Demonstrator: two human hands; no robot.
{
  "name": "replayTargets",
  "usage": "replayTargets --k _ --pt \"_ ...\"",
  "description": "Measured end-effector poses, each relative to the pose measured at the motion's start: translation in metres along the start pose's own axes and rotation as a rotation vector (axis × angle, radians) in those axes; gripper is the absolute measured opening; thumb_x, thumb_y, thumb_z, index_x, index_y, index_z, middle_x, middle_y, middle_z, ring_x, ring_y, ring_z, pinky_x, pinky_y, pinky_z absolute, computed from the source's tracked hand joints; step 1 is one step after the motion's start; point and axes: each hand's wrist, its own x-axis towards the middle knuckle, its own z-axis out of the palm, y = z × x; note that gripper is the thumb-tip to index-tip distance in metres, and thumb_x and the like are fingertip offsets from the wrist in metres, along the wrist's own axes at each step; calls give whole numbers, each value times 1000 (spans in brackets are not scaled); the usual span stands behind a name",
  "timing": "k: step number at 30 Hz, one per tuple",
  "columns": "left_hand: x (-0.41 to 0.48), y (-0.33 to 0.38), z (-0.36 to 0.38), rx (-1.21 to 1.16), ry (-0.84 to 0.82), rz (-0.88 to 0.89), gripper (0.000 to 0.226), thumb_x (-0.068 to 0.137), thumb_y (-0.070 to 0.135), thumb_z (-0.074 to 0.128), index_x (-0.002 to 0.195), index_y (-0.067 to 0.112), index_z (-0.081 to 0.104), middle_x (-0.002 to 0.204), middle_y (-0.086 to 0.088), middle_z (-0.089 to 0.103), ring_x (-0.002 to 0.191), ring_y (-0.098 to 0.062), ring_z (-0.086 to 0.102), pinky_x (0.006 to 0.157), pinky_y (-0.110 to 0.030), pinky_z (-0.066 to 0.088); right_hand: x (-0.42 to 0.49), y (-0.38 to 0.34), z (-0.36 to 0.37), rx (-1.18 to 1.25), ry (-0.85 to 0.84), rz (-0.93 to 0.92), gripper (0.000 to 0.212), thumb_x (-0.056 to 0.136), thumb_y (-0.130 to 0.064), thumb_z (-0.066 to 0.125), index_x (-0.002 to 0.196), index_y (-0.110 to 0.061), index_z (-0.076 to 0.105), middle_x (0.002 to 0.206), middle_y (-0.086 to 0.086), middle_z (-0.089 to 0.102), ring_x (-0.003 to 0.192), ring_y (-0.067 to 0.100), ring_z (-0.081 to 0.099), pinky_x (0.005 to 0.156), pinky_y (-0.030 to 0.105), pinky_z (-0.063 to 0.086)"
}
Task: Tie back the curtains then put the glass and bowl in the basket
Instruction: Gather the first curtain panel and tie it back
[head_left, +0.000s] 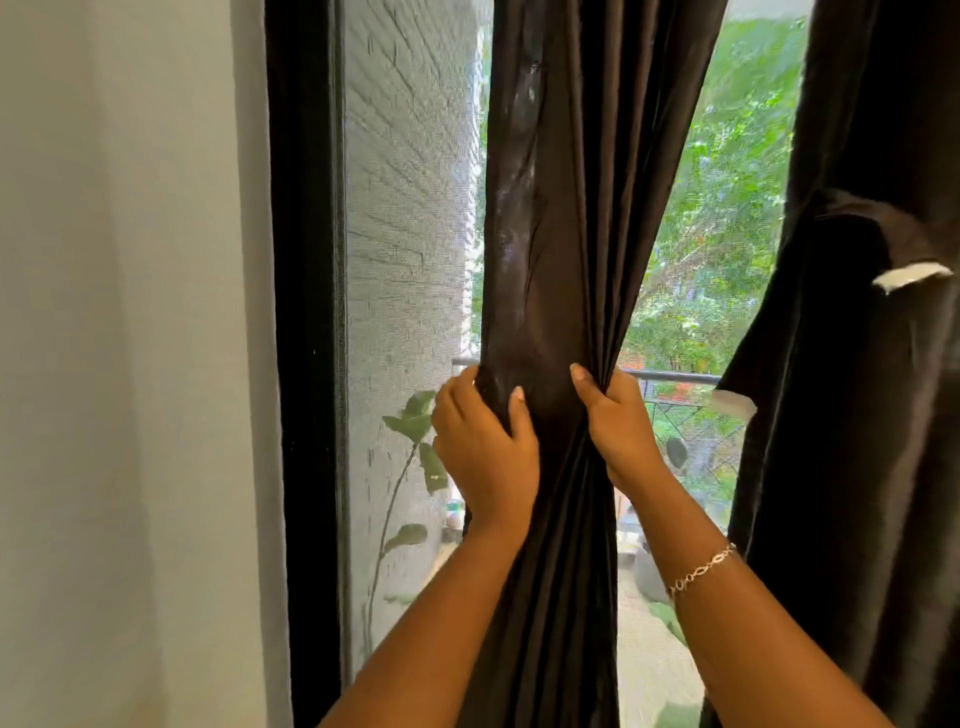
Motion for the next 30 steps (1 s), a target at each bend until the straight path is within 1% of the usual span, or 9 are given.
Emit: replayTargets --k 3,7,10,14,17,19,23,27,30 --pt "16 -6 2 40 -171 -181 45 87 30 59 125 9 47 124 -9 51 114 -25 49 89 -37 45 0 0 1 -1 -12 22 29 97 -18 46 123 -11 56 107 -2 62 104 17 60 90 31 47" --pt "26 -15 1 -19 -269 -200 39 87 18 58 123 8 47 124 -8 52 116 -23 49 91 -31 41 -4 6 0 28 -42 24 35 93 -26 52 127 -17 52 116 -5 61 113 16 58 96 31 46" --pt "27 -17 -3 -22 -205 -182 34 89 19 56 121 10 50 122 -6 51 114 -21 49 87 -25 39 -12 16 -4 25 90 8 66 86 -47 52 144 -24 31 143 -9 42 131 9 42 107 27 35" --pt "22 -23 -7 -86 -31 -22 29 91 12 49 120 8 55 120 -7 56 114 -23 51 97 -35 44 -24 19 -6 -33 329 -170 77 88 -58 43 148 -19 16 153 -10 21 142 5 19 116 24 20" --pt "12 -22 -7 -217 -59 18 44 93 31 38 127 8 52 128 -8 56 123 -22 50 104 -39 42 -28 20 -4 -308 459 -392 78 87 -51 41 148 -9 13 156 3 11 144 9 9 117 18 10" --pt "4 -22 -9 -319 -119 -23 63 89 54 31 134 11 45 135 -4 51 130 -18 44 111 -37 34 -30 19 -2 -475 492 -533 75 91 -42 45 146 -3 12 155 11 6 144 15 6 118 24 10" --pt "-6 -23 -14 -245 -183 -27 86 75 72 37 141 17 33 145 1 40 144 -16 14 107 -3 8 -34 21 6 -729 474 -742 63 94 -27 46 142 -2 15 151 20 9 145 22 -2 118 45 10" --pt "-6 -21 -18 -217 -140 38 68 84 51 38 140 12 35 145 -3 41 143 -10 15 117 -26 19 -38 30 19 -876 360 -897 46 99 -22 34 140 -1 28 157 1 3 145 19 -4 119 43 2" --pt "-5 -22 -23 -193 -173 97 67 85 45 41 141 10 33 146 -4 39 136 12 12 117 -31 20 -47 32 29 -777 197 -930 42 100 -21 31 138 -2 31 148 9 29 143 19 17 118 40 16"
